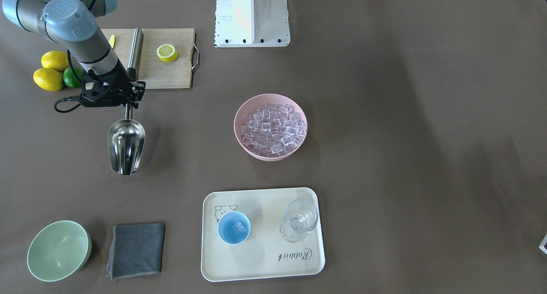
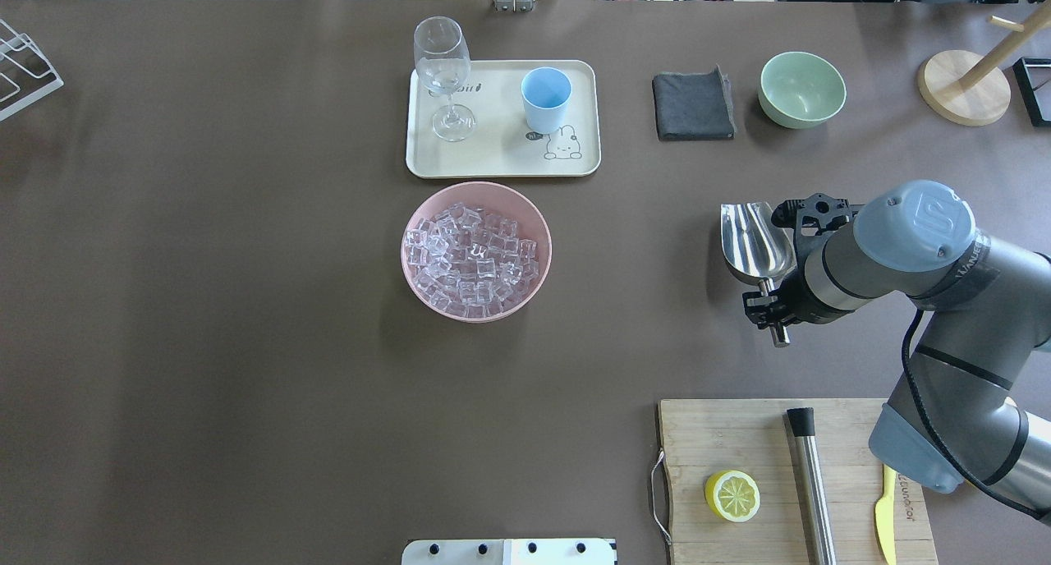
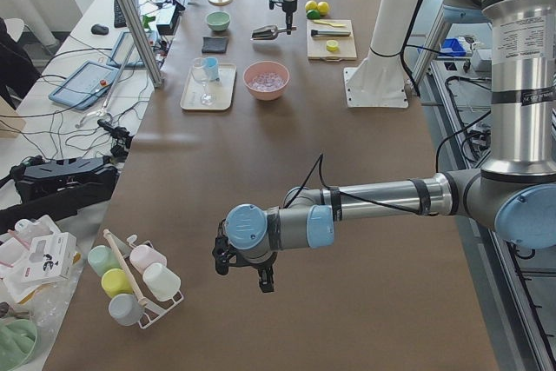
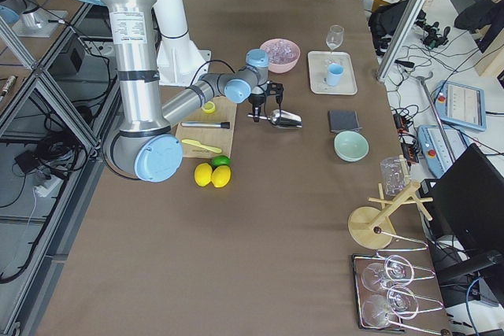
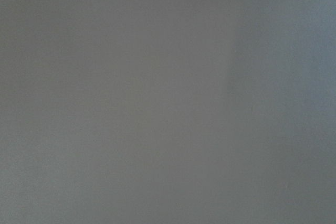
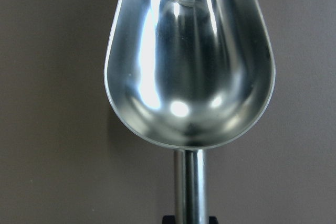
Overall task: Put ice in cup with scoop
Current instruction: 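Lower the scoop onto the table and open right gripper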
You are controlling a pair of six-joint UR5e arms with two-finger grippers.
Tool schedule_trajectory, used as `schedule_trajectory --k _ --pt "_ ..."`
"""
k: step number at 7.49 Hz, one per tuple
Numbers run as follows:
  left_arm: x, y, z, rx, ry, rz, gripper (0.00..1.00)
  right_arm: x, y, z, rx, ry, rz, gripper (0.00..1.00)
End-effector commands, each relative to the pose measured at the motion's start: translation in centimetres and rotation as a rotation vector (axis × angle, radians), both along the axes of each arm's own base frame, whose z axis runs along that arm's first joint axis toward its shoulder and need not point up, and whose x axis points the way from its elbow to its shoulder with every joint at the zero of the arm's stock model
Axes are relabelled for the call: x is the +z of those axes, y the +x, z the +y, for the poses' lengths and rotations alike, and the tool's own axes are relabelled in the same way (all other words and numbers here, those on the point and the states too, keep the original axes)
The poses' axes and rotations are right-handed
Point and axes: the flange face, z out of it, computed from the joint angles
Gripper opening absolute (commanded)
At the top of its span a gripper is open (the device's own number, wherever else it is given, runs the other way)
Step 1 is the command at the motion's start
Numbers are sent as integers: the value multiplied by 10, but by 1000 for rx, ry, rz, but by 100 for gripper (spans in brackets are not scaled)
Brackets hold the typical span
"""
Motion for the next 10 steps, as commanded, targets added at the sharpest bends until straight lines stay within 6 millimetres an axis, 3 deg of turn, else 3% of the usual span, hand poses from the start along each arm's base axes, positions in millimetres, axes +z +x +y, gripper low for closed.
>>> schedule_trajectory --k 1,2,6,8,10 --pt "2 0 1 0 -7 2 98 -3 -3 0 -8 -2 -13 90" --pt "1 0 0 -1 -2 3 98 -6 -4 0 -23 4 -19 100" --pt "-3 0 -3 -2 4 3 98 -20 3 11 -158 35 -45 100" --pt "-5 1 -4 -1 6 3 98 -17 34 -5 -161 69 7 100" --pt "-3 3 -4 0 -6 3 98 12 77 -23 -166 94 49 100"
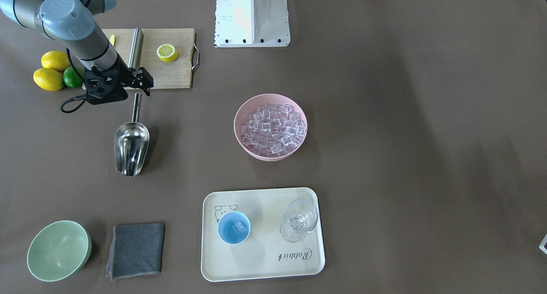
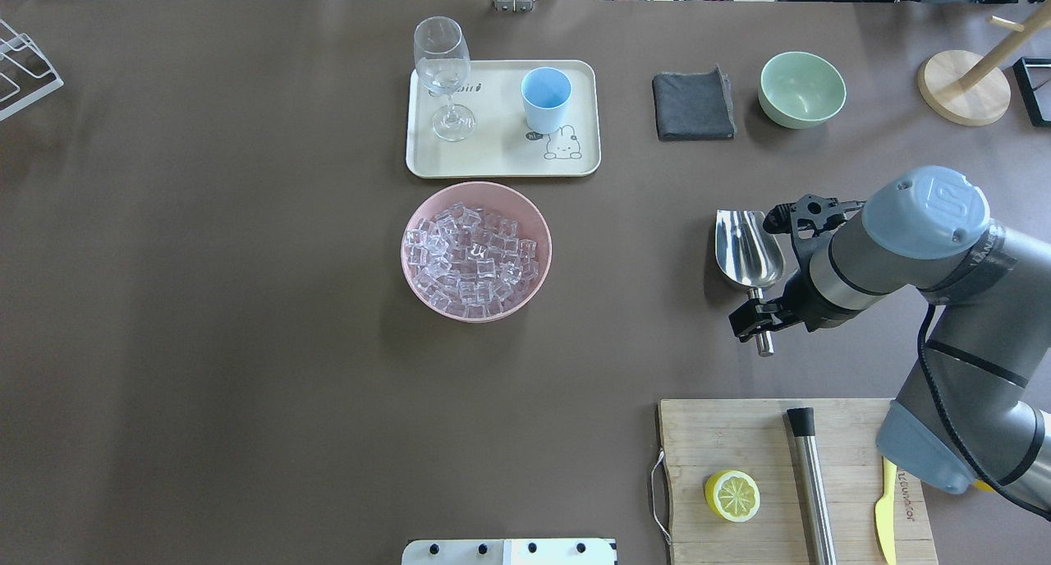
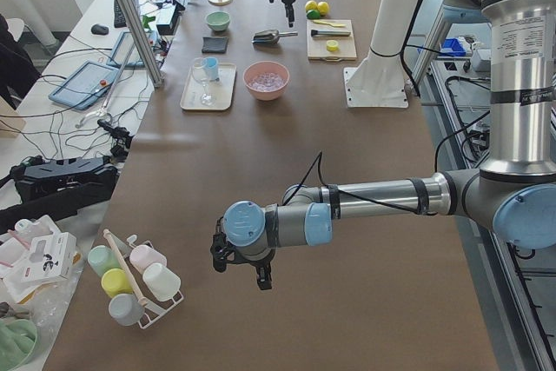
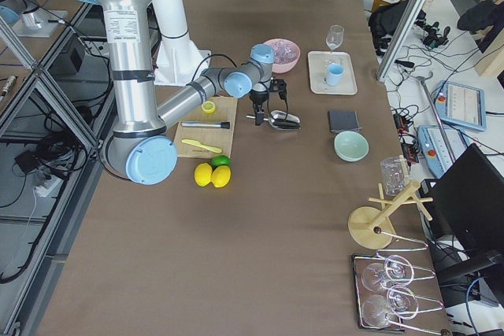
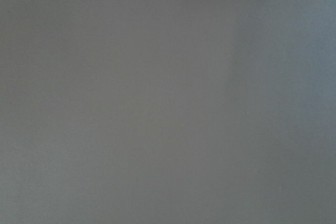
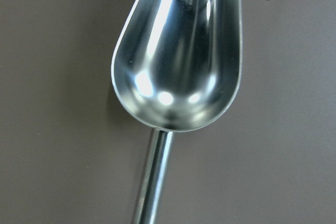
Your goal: Put ice in cup with scoop
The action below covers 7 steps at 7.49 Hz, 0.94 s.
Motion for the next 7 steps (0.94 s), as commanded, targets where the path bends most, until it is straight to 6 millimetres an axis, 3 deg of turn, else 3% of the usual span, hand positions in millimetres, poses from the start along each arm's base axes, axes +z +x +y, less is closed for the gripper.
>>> schedule_trajectory --k 1,4,6,7 --pt "6 2 1 1 -15 0 98 48 62 -25 -8 25 62 100" --pt "-16 1 -6 4 36 -11 98 94 120 -59 16 11 95 100" --pt "-23 1 -13 4 50 -13 98 152 183 -91 57 -15 147 100" --pt "-20 -1 -13 6 49 -40 98 182 227 -93 61 -24 161 100"
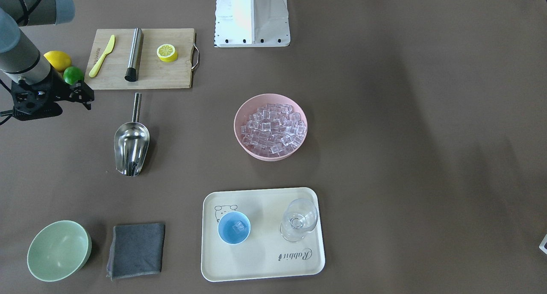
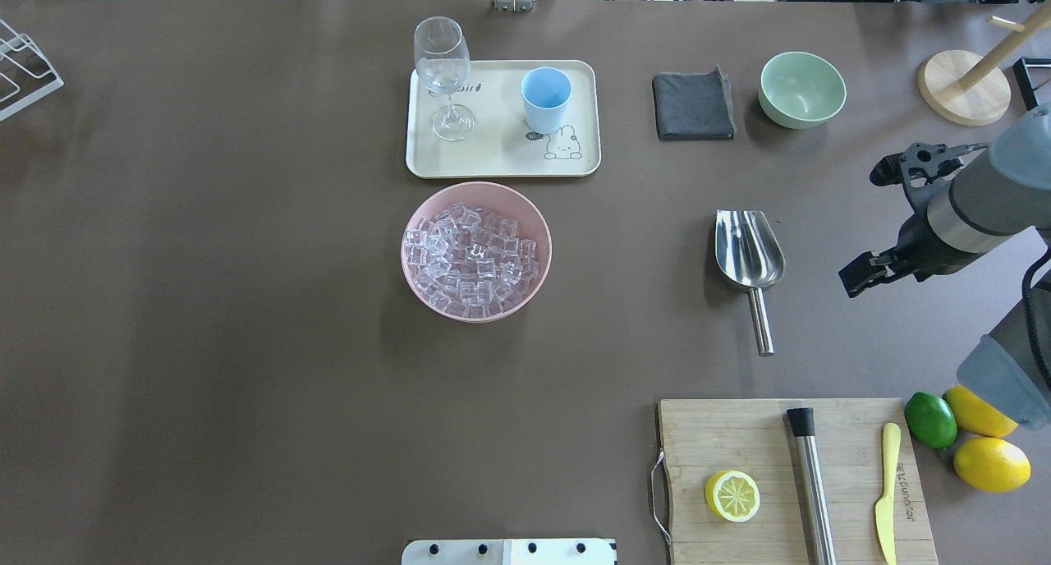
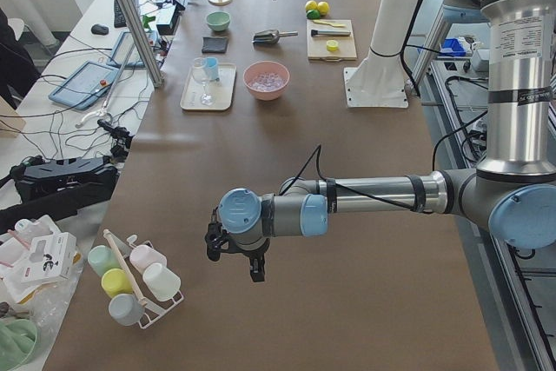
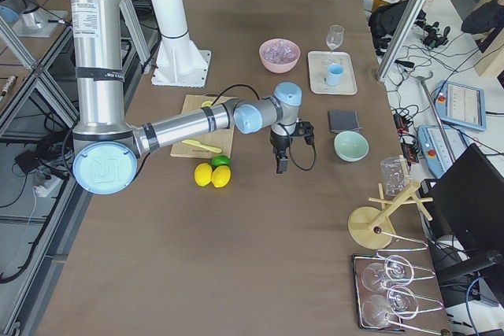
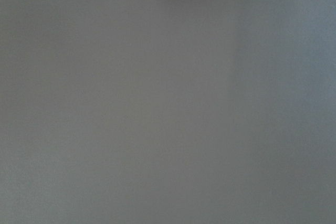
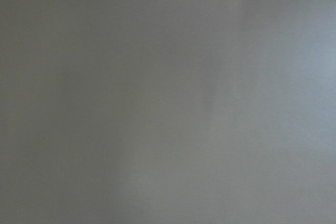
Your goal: Put ice in cup with scoop
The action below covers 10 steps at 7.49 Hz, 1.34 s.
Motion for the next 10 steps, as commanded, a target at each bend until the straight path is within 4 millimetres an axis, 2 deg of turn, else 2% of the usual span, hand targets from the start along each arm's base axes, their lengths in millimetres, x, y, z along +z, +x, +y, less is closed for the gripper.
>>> schedule_trajectory --k 1,2,4,5,6,8,10 --pt "2 -4 -1 3 5 -47 98 80 118 -2 25 -25 27 100" --pt "3 -5 0 1 3 -47 98 107 156 1 21 -33 -4 100" --pt "6 -6 2 -1 -3 -47 98 184 228 22 14 -16 -42 100" --pt "7 -6 2 -2 -6 -47 98 221 237 34 35 -3 -41 100" --pt "7 -6 2 -3 -7 -47 98 226 238 42 58 4 -42 100" --pt "8 -6 3 -2 -9 -47 98 212 237 37 133 -26 -50 100" --pt "7 -6 2 -3 -6 -47 98 161 234 21 178 -38 -92 100"
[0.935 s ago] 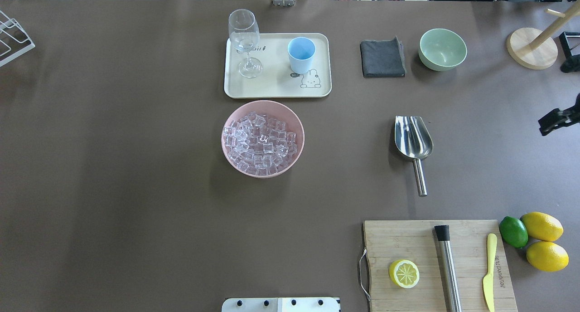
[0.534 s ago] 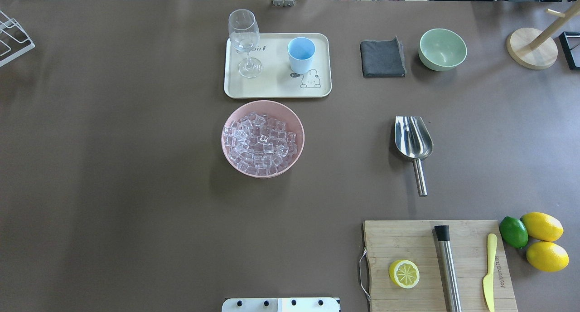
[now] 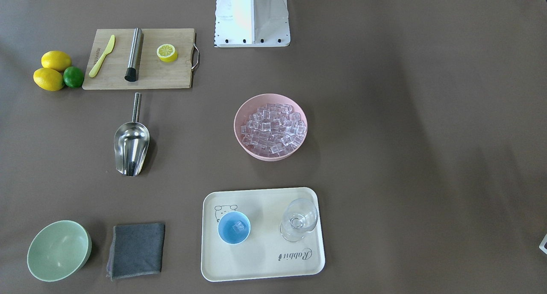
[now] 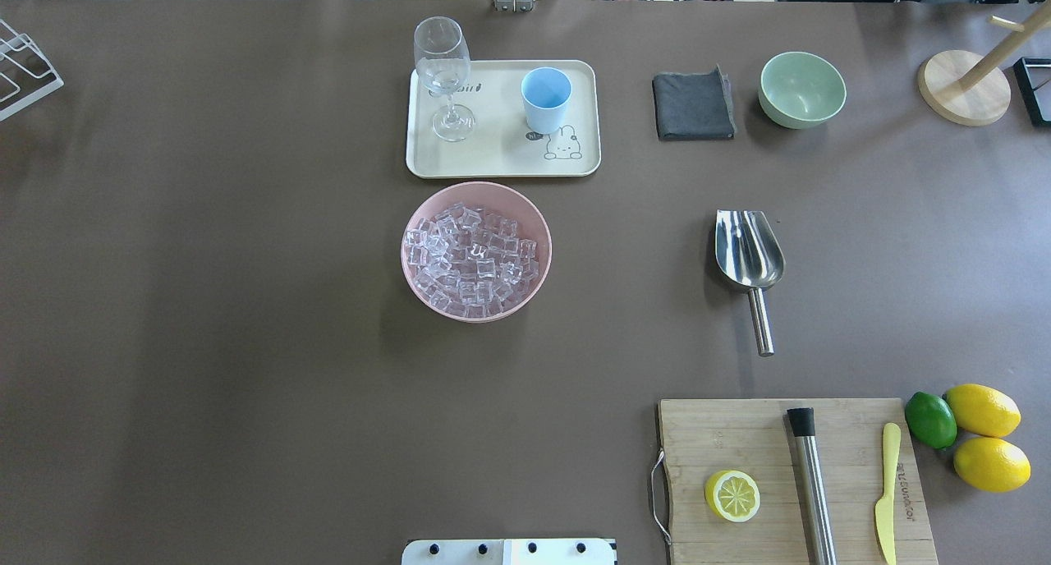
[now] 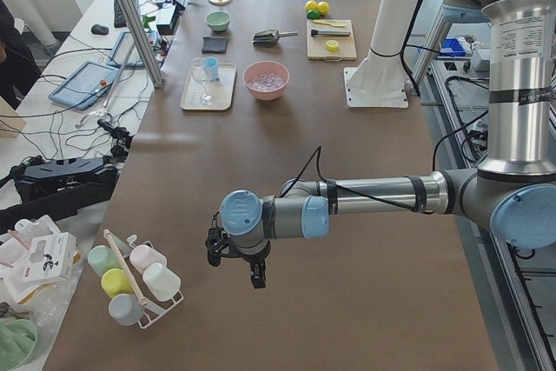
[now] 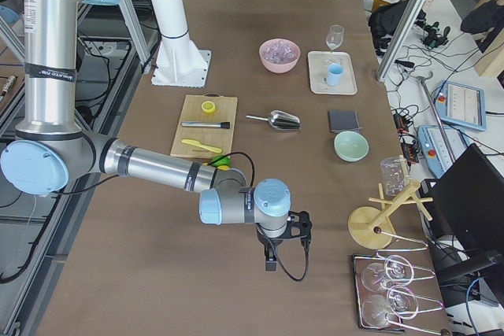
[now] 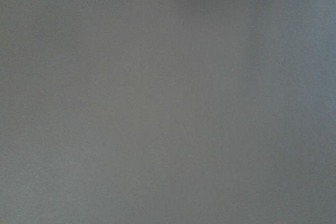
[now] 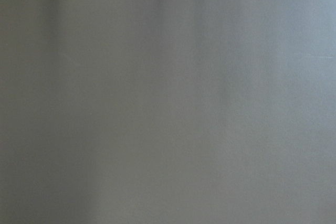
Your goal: Put ice in cup with scoop
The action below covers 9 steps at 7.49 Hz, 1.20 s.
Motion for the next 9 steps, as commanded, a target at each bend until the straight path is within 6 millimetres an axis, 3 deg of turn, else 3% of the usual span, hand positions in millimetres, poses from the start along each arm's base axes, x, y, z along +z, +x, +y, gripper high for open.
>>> schedule_trajectory --k 1,2,9 --pt "-1 1 0 1 1 0 98 -76 -3 -27 58 -54 -43 100" --pt "-1 1 0 1 1 0 98 -103 -7 -34 82 -90 -46 100" --pt "-1 1 -1 3 3 0 98 -106 -15 -30 73 -97 -111 100"
